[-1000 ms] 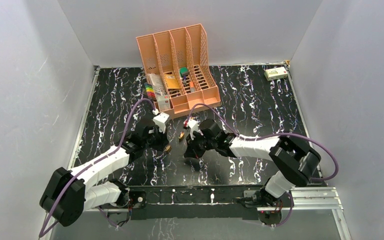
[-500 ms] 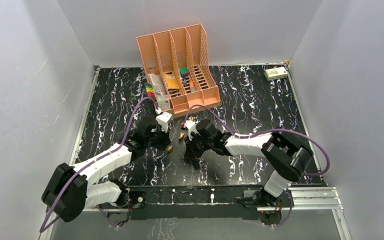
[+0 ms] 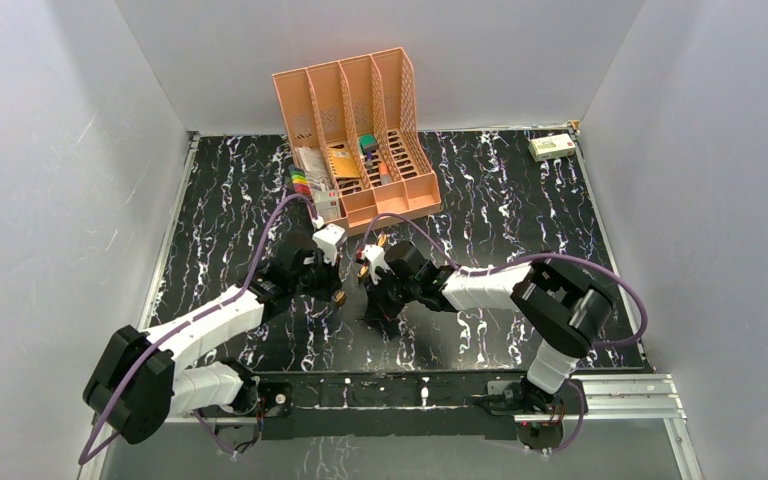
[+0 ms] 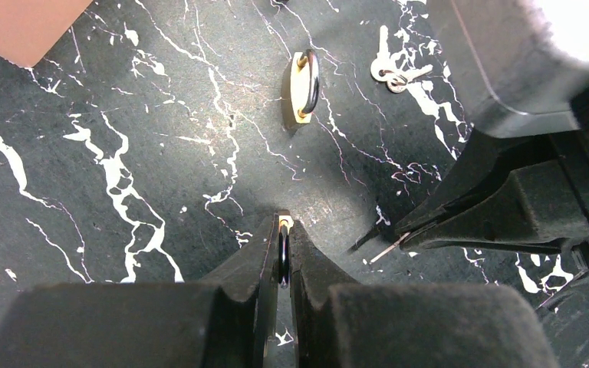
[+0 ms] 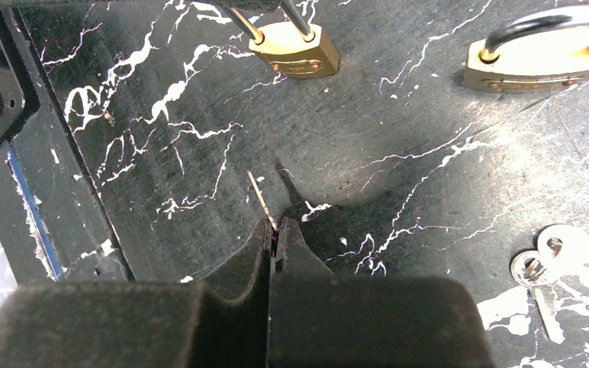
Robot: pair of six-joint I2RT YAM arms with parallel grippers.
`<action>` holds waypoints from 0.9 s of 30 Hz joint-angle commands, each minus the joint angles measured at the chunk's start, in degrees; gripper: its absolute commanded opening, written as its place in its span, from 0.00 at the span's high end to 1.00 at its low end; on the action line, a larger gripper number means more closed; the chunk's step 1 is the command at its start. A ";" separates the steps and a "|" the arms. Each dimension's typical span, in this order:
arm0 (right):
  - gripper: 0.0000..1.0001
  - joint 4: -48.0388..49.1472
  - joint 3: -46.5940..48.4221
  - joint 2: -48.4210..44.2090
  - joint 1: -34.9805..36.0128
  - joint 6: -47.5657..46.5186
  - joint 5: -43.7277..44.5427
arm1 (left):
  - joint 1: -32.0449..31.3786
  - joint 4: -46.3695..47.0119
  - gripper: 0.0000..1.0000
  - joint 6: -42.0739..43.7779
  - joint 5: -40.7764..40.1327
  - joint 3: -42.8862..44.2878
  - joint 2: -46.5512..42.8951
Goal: Lock with the key
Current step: Place the key at the center of the board.
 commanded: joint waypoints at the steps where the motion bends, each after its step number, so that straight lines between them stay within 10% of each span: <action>1: 0.98 0.39 1.78 1.08 0.50 -0.68 -0.26 | -0.77 -4.03 1.00 0.14 0.26 1.12 0.99; 27: 0.96 1.89 2.31 3.52 0.46 0.29 -1.95 | -1.58 -5.17 1.00 2.10 -3.53 0.60 -2.31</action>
